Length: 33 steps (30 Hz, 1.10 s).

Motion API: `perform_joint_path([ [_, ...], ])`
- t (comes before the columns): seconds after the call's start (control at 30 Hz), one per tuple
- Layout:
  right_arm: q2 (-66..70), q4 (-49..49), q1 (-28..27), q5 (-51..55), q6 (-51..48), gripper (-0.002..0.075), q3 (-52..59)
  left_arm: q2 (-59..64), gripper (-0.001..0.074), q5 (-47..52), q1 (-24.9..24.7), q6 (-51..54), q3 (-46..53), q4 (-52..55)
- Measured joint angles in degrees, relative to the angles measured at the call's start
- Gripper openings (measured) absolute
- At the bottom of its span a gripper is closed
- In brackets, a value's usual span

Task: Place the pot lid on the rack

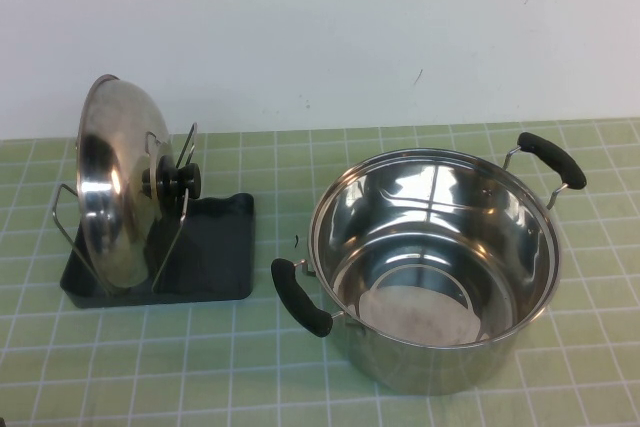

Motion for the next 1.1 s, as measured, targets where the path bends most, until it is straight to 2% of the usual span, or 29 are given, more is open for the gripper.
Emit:
perform_joint_path([
  [0.3, 0.0, -3.54, -0.14, 0.0, -1.49, -0.0001, 0.0, 0.0, 0.0001, 0.0, 0.0, 0.0, 0.0, 0.0],
  [0.37, 0.0, -2.67, -1.86, -0.11, -2.84, -0.0001, 0.0, 0.0, 0.0001, 0.0, 0.0, 0.0, 0.0, 0.0],
  [0.43, 0.0, -1.08, -5.5, -0.48, -3.65, -0.0001, 0.0, 0.0, 0.0001, 0.0, 0.0, 0.0, 0.0, 0.0],
  [0.53, -0.22, 0.07, -14.43, -1.53, -4.13, -0.0001, 0.0, 0.0, 0.0001, 0.0, 0.0, 0.0, 0.0, 0.0],
  [0.7, -3.28, 0.94, -34.35, -7.25, -4.25, -0.0001, 2.48, 0.0, 0.0001, 0.0, 0.0, 0.0, 0.0, 0.0],
  [0.8, -6.87, 1.72, -43.35, -9.86, -4.25, -0.0001, 5.43, 0.0, 0.0001, 0.0, 0.0, 0.0, 0.0, 0.0],
  [0.93, -8.93, 3.64, -50.06, -10.96, -5.1, -0.0001, 9.81, 0.0, 0.0001, 0.0, 0.0, 0.0, 0.0, 0.0],
  [1.1, -9.13, 6.76, -51.83, -11.07, -10.09, -0.0001, 15.63, -0.08, 0.0001, 0.0, 0.0, 0.0, 0.0, 0.0],
])
